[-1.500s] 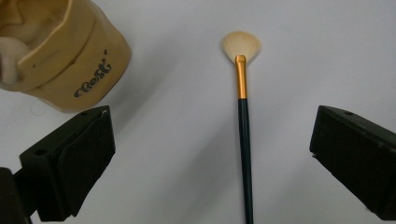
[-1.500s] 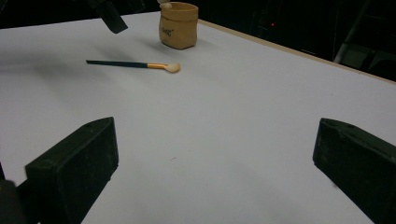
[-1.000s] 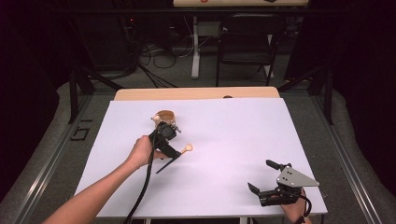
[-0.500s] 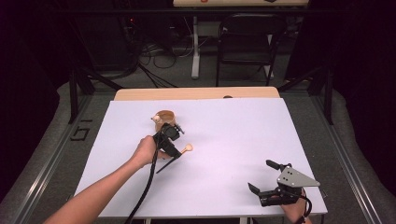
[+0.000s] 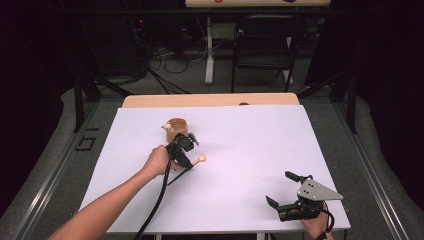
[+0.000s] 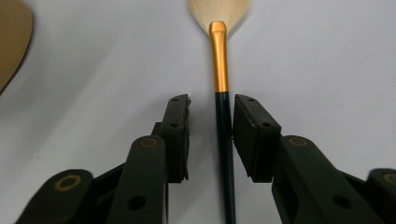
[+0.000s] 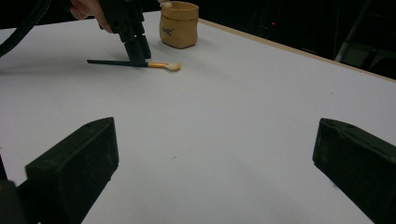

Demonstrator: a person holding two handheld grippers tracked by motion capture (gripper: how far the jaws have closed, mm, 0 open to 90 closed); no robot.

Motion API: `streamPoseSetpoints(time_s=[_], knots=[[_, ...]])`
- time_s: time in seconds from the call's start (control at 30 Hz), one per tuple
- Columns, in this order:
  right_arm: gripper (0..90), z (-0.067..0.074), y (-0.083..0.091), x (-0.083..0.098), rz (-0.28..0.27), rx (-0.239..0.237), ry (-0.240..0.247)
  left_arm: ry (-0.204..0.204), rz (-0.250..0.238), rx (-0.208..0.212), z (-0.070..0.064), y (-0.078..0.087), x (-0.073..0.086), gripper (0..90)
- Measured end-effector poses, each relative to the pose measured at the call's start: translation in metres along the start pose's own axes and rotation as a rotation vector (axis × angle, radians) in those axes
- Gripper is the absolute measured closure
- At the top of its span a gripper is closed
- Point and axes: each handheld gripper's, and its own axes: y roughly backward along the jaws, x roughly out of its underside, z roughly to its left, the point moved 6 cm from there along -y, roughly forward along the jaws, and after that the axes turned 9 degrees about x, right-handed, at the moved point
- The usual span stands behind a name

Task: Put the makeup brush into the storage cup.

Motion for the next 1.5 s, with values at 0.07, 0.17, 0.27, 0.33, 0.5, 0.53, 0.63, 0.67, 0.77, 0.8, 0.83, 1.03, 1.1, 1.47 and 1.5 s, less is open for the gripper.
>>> streamPoseSetpoints(time_s=[0.07,0.17,0.27,0.33,0.5,0.53,0.63,0.67,0.77,0.8,0.83,1.03,1.1,1.47,1.5], knots=[[0.0,0.0,0.0,0.0,0.001,0.001,-0.001,0.003,0.017,0.004,0.002,-0.002,0.001,70.7],[0.0,0.0,0.0,0.0,0.002,0.0,0.002,-0.002,0.023,-0.004,0.002,-0.002,0.0,72.4],[0.0,0.0,0.0,0.0,0.003,0.0,0.0,-0.007,0.025,-0.013,0.002,-0.002,0.0,73.3],[0.0,0.0,-0.001,0.0,0.004,0.001,0.0,-0.007,0.031,-0.016,0.001,-0.002,0.0,74.2],[0.0,0.001,-0.001,0.0,0.007,0.001,0.003,-0.023,0.048,-0.041,-0.001,-0.003,-0.001,76.2],[0.0,0.001,-0.001,0.001,0.008,0.0,0.003,-0.026,0.048,-0.045,-0.001,-0.003,-0.001,76.9],[0.0,0.0,-0.001,0.0,0.006,0.002,0.003,-0.03,0.052,-0.043,-0.002,-0.004,-0.002,80.6],[0.0,0.0,-0.001,0.0,0.006,0.001,0.004,-0.034,0.054,-0.046,-0.002,-0.004,-0.002,82.2],[0.0,0.0,-0.001,0.0,0.004,0.002,0.003,-0.036,0.059,-0.05,-0.003,-0.004,-0.002,82.6],[0.0,0.0,-0.001,0.0,0.005,0.003,0.003,-0.038,0.059,-0.051,-0.003,-0.004,-0.002,82.7],[0.0,0.0,0.0,0.0,0.005,0.003,0.002,-0.039,0.058,-0.05,-0.003,-0.003,-0.002,82.8],[0.0,0.0,0.0,0.0,0.005,0.004,0.001,-0.041,0.044,-0.034,-0.003,-0.001,-0.001,83.0],[0.0,0.0,0.0,0.0,0.005,0.004,0.002,-0.044,0.04,-0.035,-0.003,0.0,-0.001,83.0],[0.0,0.0,-0.001,0.001,0.007,0.004,0.002,-0.053,-0.02,-0.04,-0.002,0.014,0.0,83.0],[0.0,0.0,-0.001,0.001,0.006,0.003,0.002,-0.052,-0.025,-0.039,-0.003,0.015,0.0,83.0]])
